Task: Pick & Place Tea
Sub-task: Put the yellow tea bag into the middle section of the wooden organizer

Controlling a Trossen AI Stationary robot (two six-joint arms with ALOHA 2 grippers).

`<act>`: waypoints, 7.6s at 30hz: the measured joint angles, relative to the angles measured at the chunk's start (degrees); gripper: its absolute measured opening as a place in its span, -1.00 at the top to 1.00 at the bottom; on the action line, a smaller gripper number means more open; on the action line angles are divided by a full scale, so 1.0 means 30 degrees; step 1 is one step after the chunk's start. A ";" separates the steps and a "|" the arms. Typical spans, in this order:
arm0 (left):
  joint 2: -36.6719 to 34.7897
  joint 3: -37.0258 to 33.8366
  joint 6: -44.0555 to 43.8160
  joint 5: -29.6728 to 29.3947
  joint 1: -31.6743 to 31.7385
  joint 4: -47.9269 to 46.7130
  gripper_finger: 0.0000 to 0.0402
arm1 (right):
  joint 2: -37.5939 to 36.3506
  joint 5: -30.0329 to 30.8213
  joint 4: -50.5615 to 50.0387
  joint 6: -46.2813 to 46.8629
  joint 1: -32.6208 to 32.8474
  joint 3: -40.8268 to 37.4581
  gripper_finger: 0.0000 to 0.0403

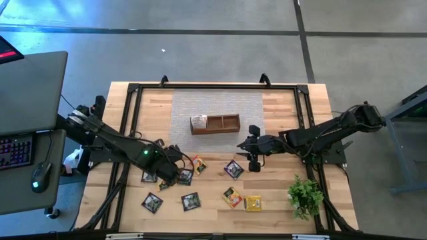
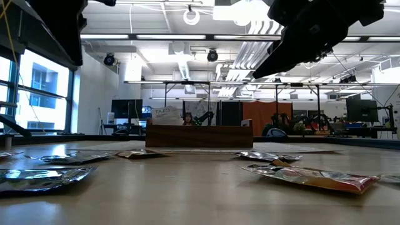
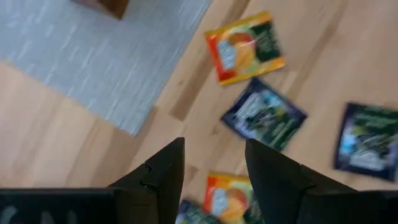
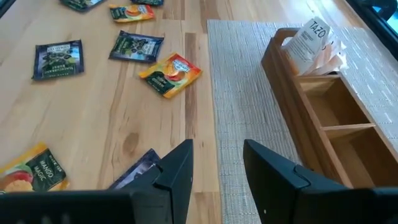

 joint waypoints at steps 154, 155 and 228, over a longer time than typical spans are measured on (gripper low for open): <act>0.2600 0.0022 0.8920 0.9764 0.7953 1.3934 0.18 | 0.0279 -0.6205 0.2742 -0.0197 0.0031 0.0015 0.32; 0.2751 0.0024 0.8747 0.9576 0.7815 1.3907 0.18 | 0.0531 -0.6832 0.2867 0.0121 0.0071 0.0015 0.32; 0.3093 0.0022 0.2126 0.2558 0.5093 0.6305 0.18 | 0.5952 -0.0076 1.1730 -0.6652 -0.7135 0.0182 0.99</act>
